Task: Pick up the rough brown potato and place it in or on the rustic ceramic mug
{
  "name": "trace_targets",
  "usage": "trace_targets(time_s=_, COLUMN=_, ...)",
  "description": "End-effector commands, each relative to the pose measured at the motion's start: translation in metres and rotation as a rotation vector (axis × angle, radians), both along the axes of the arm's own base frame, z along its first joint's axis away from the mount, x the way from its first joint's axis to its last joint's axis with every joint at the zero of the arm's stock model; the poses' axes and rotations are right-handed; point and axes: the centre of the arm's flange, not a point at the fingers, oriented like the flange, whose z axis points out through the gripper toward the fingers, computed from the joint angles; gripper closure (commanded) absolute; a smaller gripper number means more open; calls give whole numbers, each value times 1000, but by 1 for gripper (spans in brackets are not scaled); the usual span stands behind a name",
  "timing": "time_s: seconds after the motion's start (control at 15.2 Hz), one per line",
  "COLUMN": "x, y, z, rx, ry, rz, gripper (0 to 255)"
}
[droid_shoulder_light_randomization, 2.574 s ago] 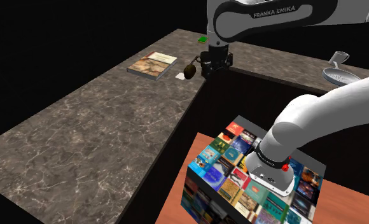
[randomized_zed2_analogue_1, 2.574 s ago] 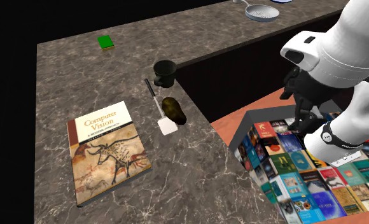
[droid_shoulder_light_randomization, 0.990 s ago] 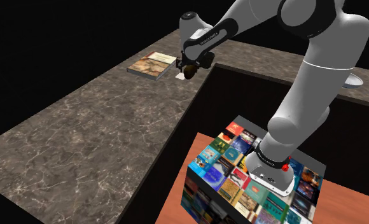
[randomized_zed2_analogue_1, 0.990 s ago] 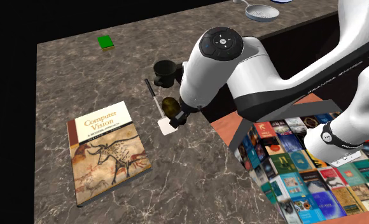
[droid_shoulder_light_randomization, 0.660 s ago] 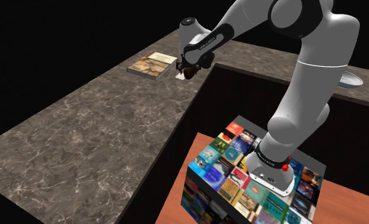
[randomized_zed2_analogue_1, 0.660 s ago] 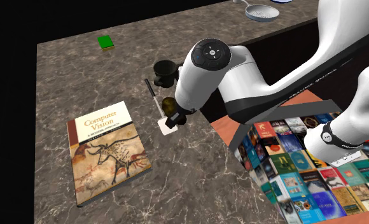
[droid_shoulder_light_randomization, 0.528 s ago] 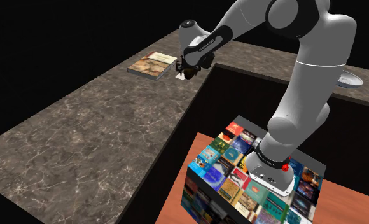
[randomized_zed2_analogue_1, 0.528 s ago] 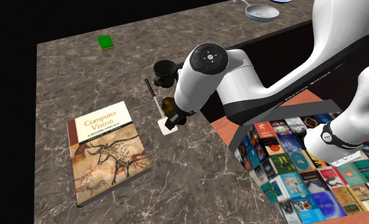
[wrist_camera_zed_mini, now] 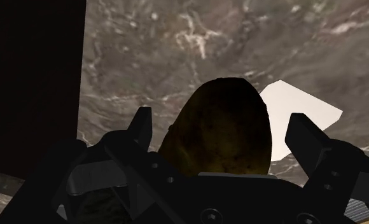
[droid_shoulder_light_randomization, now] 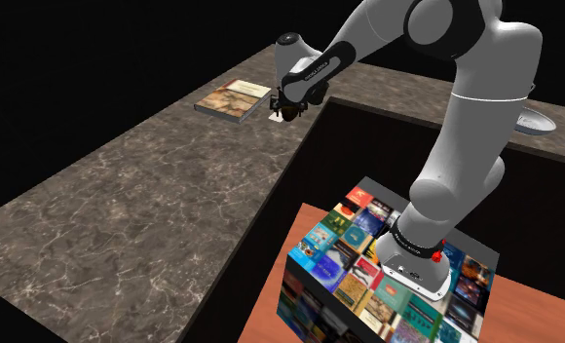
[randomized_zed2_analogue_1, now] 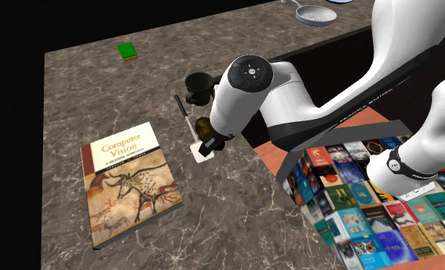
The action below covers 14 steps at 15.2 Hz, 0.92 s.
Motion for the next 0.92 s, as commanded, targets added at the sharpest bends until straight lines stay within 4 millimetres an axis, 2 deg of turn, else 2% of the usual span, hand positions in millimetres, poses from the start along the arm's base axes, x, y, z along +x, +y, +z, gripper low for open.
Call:
trace_targets(time_s=0.0, x=0, y=0, z=0, rx=0, ry=0, rz=0, gripper=0)
trace_targets(time_s=0.07, x=0, y=0, z=0, rx=0, ry=0, rz=0, gripper=255)
trace_targets(time_s=0.66, x=0, y=0, z=0, rx=0, ry=0, rz=0, gripper=255)
trace_targets(time_s=0.86, x=0, y=0, z=16, rx=0, ry=0, rz=0, gripper=255)
